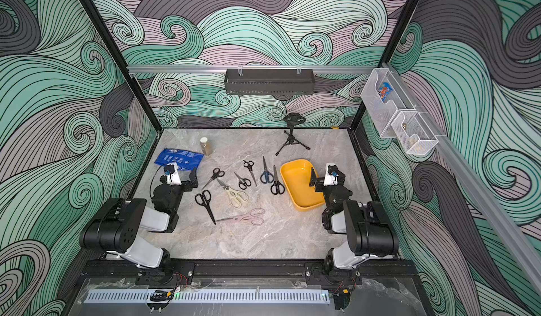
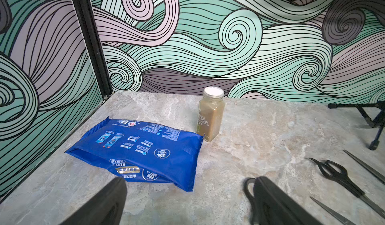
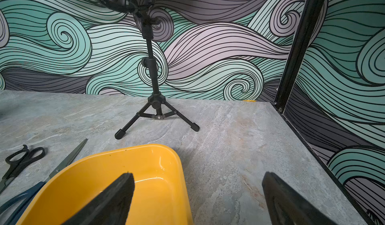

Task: Put the scissors into the storage box
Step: Pick up the scissors from the center of the board.

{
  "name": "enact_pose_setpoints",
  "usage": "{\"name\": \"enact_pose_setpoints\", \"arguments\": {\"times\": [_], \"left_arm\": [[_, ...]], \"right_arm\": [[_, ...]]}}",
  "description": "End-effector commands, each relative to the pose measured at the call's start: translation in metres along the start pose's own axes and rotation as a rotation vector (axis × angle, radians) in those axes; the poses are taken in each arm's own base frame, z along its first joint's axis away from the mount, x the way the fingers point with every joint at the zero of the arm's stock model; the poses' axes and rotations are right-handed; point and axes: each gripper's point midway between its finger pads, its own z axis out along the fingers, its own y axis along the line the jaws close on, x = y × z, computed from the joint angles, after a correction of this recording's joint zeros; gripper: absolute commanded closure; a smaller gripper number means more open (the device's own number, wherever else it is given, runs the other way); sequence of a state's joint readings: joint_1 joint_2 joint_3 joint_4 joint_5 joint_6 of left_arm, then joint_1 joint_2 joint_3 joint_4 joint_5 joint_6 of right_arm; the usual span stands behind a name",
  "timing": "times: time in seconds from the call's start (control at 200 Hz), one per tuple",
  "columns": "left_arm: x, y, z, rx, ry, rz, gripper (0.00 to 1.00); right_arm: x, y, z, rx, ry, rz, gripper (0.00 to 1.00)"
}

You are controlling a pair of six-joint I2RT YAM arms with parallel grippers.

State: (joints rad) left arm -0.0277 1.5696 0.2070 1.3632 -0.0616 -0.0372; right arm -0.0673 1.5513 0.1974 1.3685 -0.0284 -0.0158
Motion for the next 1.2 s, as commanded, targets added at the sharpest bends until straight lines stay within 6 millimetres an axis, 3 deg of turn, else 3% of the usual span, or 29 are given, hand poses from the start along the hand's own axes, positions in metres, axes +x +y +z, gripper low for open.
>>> {"name": "enact_pose_setpoints", "arguments": {"times": [0.0, 0.74, 0.861, 0.986, 1.121, 1.196], "left_arm": [[-0.004, 0.001, 0.0, -0.006, -0.02, 0.005, 0.01], [-0.003, 0.001, 0.002, -0.007, -0.015, 0.005, 0.01], [-0.003, 0.001, 0.0, -0.003, -0.016, 0.008, 0.02], [-0.015, 0.005, 0.01, -0.035, 0.01, -0.003, 0.01], [-0.028, 0.004, 0.02, -0.046, 0.048, 0.004, 0.01], [-0.056, 0.005, 0.028, -0.062, 0.044, -0.07, 0.02]], "right_arm": [[-0.003, -0.004, 0.002, 0.016, -0.009, 0.009, 0.0], [-0.003, -0.005, 0.003, 0.024, -0.008, 0.013, 0.0], [-0.006, -0.014, -0.004, 0.075, -0.035, 0.035, 0.0], [-0.014, -0.025, -0.015, 0.141, -0.073, 0.055, 0.0], [-0.02, -0.027, -0.013, 0.162, -0.062, 0.057, 0.01], [-0.026, -0.024, -0.011, 0.166, -0.044, 0.035, 0.03]]}}
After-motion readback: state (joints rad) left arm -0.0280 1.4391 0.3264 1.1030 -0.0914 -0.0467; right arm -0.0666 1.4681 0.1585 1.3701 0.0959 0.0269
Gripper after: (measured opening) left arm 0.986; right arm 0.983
